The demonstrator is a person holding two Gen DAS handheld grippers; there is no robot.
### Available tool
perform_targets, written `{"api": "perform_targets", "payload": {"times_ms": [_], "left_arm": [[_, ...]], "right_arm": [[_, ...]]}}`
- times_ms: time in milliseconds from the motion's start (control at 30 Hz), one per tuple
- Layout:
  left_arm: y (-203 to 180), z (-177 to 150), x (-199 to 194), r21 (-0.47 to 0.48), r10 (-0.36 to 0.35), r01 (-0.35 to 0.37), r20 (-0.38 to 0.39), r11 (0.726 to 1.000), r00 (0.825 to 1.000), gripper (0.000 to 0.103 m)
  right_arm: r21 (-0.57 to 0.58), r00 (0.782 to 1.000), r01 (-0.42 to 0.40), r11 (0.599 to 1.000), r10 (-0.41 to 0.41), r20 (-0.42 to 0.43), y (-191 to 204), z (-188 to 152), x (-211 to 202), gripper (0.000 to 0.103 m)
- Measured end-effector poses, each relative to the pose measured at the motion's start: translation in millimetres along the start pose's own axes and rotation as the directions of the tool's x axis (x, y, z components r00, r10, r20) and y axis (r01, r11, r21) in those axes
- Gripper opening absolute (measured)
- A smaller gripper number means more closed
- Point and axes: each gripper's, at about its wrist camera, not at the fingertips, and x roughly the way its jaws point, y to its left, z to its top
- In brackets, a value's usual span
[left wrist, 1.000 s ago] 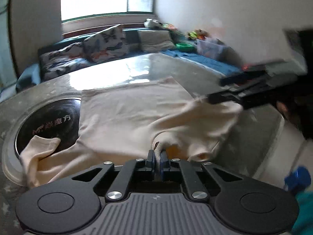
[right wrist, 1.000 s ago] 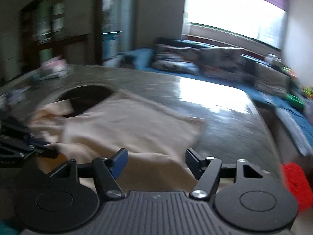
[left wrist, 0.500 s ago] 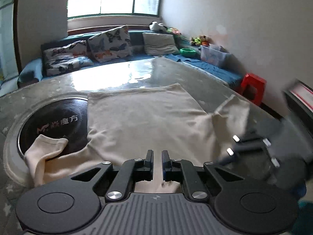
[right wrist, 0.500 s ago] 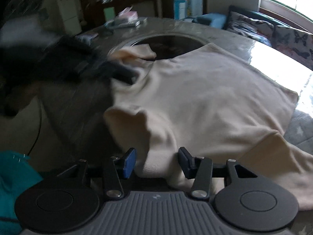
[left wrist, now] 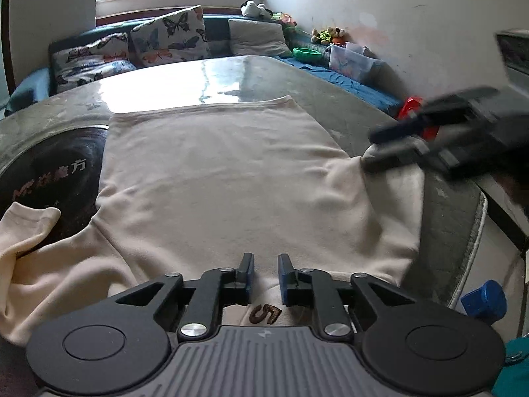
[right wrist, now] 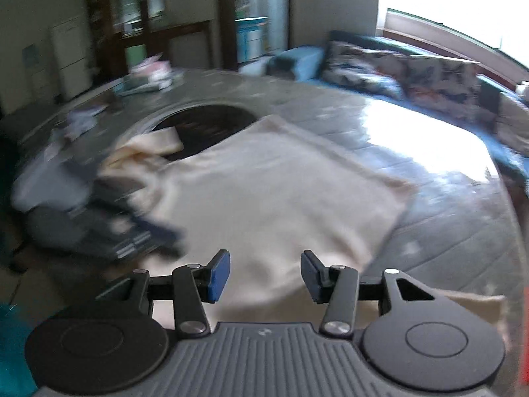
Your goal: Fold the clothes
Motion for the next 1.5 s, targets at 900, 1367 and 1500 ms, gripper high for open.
{"api": "perform_targets", "payload": {"times_ms": [900, 1367, 1500], "left_arm": [[124.2, 131.3, 99.1, -0.131, 0.394, -0.394, -0.024, 0.91, 0.919, 0.03], [123.8, 134.7, 104.2, -0.087, 0.411, -0.408, 0.016, 0.909, 0.911, 0.003], [126.5, 135.3, 104.3, -0.094, 0.419, -0.416, 0.017, 0.905, 0.908, 0.003]], "right_arm": [[0.287, 0.968, 0.244, 0.926, -0.213, -0.134, -139.5, 54.1, 139.4, 0.028], [0.263, 0.962, 0.265, 0.928, -0.236, -0.138, -142.3, 61.8, 143.7, 0.028], [0.263, 0.964, 0.254, 0.931, -0.223, -0.144, -142.6, 60.1, 145.3, 0.024]]}}
